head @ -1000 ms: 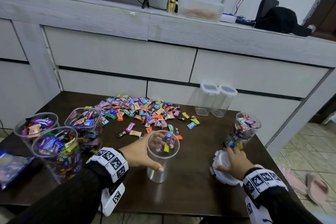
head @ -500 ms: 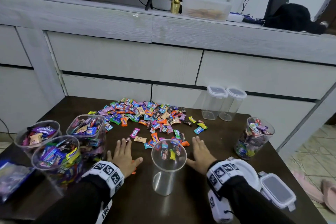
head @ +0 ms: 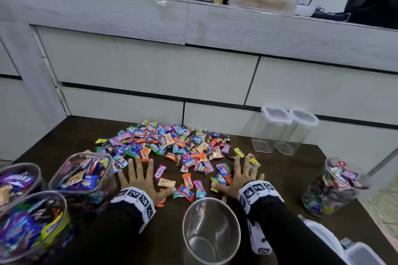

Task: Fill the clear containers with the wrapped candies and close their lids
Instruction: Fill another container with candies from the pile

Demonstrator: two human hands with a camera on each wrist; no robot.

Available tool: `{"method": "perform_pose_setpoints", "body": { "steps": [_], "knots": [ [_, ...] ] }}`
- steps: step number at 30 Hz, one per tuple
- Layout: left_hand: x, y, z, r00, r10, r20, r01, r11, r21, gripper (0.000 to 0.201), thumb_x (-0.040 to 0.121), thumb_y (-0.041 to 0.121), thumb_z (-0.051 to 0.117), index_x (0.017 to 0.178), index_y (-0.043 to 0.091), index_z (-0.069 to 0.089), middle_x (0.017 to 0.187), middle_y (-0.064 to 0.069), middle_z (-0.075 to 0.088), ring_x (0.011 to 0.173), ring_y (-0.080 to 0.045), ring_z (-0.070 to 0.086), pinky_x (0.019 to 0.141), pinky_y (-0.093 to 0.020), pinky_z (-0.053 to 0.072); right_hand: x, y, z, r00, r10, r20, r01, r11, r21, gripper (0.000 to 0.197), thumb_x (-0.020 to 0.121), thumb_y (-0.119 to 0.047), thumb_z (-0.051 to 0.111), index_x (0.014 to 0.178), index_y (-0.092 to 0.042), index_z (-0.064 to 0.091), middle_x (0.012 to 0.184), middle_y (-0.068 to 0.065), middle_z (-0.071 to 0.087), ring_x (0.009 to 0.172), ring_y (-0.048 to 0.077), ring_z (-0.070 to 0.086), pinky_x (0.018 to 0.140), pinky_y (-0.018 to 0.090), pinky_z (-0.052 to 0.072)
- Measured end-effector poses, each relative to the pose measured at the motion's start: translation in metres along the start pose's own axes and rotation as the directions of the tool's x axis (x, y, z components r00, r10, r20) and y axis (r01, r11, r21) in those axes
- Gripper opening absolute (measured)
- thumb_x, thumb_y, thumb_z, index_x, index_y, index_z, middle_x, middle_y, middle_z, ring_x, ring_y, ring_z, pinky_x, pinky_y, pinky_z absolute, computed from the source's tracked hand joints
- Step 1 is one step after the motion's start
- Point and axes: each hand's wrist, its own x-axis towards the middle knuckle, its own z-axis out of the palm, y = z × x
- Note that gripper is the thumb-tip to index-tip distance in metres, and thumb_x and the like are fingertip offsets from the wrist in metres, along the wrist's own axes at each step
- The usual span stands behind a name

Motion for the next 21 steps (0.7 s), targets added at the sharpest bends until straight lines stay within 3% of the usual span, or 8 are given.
{"method": "perform_pose_setpoints", "body": {
  "steps": [3,5,8,12,14,17,19,21],
  "knots": [
    [0.013,0.009,-0.007,0.999,-0.004,0.044,0.007,0.999,-0.05,0.123,0.064,0.098,0.026,0.152,0.024,-0.02,0.158,-0.014,-0.026,0.146,-0.036,-0.022,0.115,-0.059,-0.006,0.017,-0.001,-0.006,0.996,0.092,0.004,-0.092,0.991,0.101,0.139,0.047,-0.094,0.052,0.148,-0.029,-0.019,0.155,0.008,-0.028,0.142,0.04,-0.019,0.114,0.06,0.001],
    [0.021,0.018,-0.008,0.997,0.067,0.044,-0.065,0.997,-0.049,0.119,0.068,0.095,0.026,0.153,0.023,-0.016,0.159,-0.014,-0.025,0.146,-0.033,-0.023,0.116,-0.057,-0.007,0.026,-0.004,-0.01,0.998,0.059,-0.003,-0.058,0.991,0.118,0.14,0.05,-0.09,0.055,0.149,-0.023,-0.018,0.157,0.011,-0.021,0.144,0.039,-0.014,0.115,0.058,0.004],
    [0.03,0.033,-0.007,0.984,0.173,0.029,-0.172,0.985,-0.029,0.118,0.07,0.093,0.026,0.153,0.02,-0.015,0.16,-0.012,-0.023,0.147,-0.029,-0.021,0.117,-0.054,-0.008,0.032,-0.017,-0.015,0.986,-0.15,-0.068,0.155,0.985,0.079,0.134,0.059,-0.082,0.06,0.15,-0.017,-0.013,0.159,0.009,-0.006,0.146,0.032,-0.002,0.116,0.052,0.012],
    [0.036,0.043,-0.004,0.949,0.311,-0.053,-0.312,0.95,-0.017,0.122,0.065,0.096,0.028,0.155,0.02,-0.005,0.163,-0.003,-0.01,0.149,-0.024,-0.014,0.116,-0.057,-0.005,0.029,-0.037,-0.016,0.906,-0.411,-0.103,0.419,0.905,0.069,0.127,0.065,-0.072,0.067,0.151,-0.014,-0.007,0.157,0.009,0.009,0.145,0.03,0.007,0.116,0.046,0.017],
    [0.038,0.04,-0.008,0.923,0.357,-0.144,-0.361,0.932,-0.006,0.132,0.051,0.102,0.021,0.154,0.023,0.0,0.163,-0.001,-0.003,0.149,-0.024,-0.013,0.116,-0.059,-0.003,0.03,-0.045,-0.014,0.887,-0.434,-0.156,0.437,0.899,-0.017,0.13,0.059,-0.079,0.064,0.151,-0.019,-0.006,0.157,0.008,0.006,0.145,0.032,0.005,0.116,0.051,0.017],
    [0.046,0.035,-0.016,0.911,0.389,-0.139,-0.387,0.921,0.043,0.154,0.03,0.107,0.021,0.152,0.022,-0.017,0.159,-0.005,-0.027,0.144,-0.031,-0.028,0.114,-0.059,-0.009,0.033,-0.058,-0.012,0.894,-0.432,-0.116,0.42,0.9,-0.116,0.135,0.05,-0.089,0.057,0.149,-0.029,-0.014,0.158,0.002,-0.017,0.145,0.036,-0.012,0.114,0.061,0.006],
    [0.054,0.036,-0.021,0.897,0.438,-0.056,-0.433,0.898,0.075,0.152,0.036,0.104,0.037,0.146,0.024,-0.033,0.151,-0.009,-0.042,0.141,-0.035,-0.034,0.114,-0.06,-0.01,0.037,-0.066,-0.011,0.884,-0.465,-0.047,0.455,0.88,-0.135,0.133,0.051,-0.088,0.058,0.147,-0.034,-0.017,0.157,0.001,-0.024,0.143,0.038,-0.018,0.112,0.063,0.003],
    [0.058,0.043,-0.023,0.863,0.504,0.023,-0.505,0.861,0.068,0.148,0.045,0.097,0.051,0.143,0.028,-0.036,0.15,-0.011,-0.043,0.142,-0.039,-0.029,0.114,-0.061,-0.007,0.038,-0.071,-0.011,0.86,-0.51,-0.008,0.503,0.851,-0.152,0.126,0.056,-0.084,0.059,0.148,-0.036,-0.014,0.158,0.002,-0.019,0.144,0.039,-0.014,0.113,0.062,0.004]
  ]
}}
